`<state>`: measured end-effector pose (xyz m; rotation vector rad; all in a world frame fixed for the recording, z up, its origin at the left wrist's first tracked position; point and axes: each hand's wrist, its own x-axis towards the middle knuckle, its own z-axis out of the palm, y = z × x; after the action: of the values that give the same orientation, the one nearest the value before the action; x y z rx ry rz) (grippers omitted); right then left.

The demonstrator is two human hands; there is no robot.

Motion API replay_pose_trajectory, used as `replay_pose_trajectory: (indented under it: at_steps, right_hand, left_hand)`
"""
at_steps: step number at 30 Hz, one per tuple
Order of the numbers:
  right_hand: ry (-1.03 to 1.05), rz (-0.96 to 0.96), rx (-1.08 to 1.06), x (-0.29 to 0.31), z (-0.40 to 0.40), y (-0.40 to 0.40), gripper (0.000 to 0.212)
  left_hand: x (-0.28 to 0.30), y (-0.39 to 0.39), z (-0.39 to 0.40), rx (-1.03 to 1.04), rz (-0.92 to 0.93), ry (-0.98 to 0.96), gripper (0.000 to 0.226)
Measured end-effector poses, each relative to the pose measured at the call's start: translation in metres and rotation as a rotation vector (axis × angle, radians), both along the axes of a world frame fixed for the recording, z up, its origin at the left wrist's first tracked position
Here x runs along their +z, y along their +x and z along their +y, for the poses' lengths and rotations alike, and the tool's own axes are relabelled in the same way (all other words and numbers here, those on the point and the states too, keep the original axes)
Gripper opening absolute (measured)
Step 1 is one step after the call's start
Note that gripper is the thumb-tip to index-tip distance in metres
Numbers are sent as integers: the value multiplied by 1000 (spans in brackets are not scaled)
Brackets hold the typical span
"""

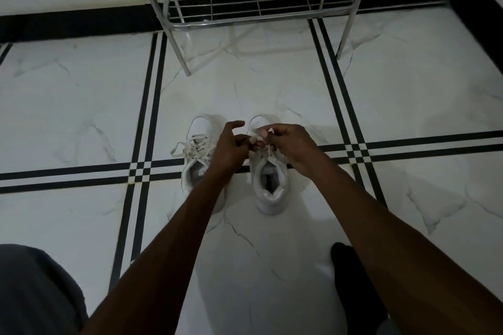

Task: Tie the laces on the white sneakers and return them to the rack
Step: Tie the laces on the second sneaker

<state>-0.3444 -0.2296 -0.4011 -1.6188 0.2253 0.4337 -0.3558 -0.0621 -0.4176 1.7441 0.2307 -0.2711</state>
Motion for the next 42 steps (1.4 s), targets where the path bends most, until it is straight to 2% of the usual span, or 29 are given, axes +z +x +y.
replay_pose_trajectory:
  at_steps: [2,5,8,11,15,19,23,26,29,32,34,38,40,42]
  right_hand:
    - [-140,-97,149,3,-6,2,13]
    - [-512,-344,283,5,-11,10,11]
    - [-661,-493,234,2,-7,9,8]
    - [-730,-543,122,-6,-2,5,9]
    - [-593,-476,-26,-8,1,2,16]
    - [-451,-362,-64,-6,-1,1,15]
    - [-346,-262,-62,1,-11,-2,21]
    - [-315,-180,-81,4,-19,-4,22]
    - [-290,-9,-222,-11,-44,-2,16]
    - [-314,227,-318,-26,-63,-9,21]
    - [-297,269,-341,-29,-60,-14,27]
    - [-105,187,-363,-18,-52,-19,12]
    - [-48,152,-313,-13,-58,-20,10]
    - [-94,99,-222,-11,-68,-21,10]
  left_hand:
    - [-3,1,2,27,4,-26,36]
    - [-6,1,0,36,4,-35,17]
    - [-3,0,-3,34,-24,-40,13]
    - [2,0,-3,27,-31,-68,20]
    - [4,0,-2,-67,-81,-77,34]
    - [2,2,-6,-161,-129,91,28]
    - [3,5,-3,-114,-117,257,13]
    - [4,4,2,-35,-161,352,14]
    - [4,-3,14,-31,-248,587,13]
    - [3,-19,15,-15,-239,669,13]
    - [2,-25,9,40,-237,652,13]
    - [5,-22,6,162,-198,460,12]
    - [6,-21,7,188,-207,406,13]
    - [8,-22,8,200,-223,417,14]
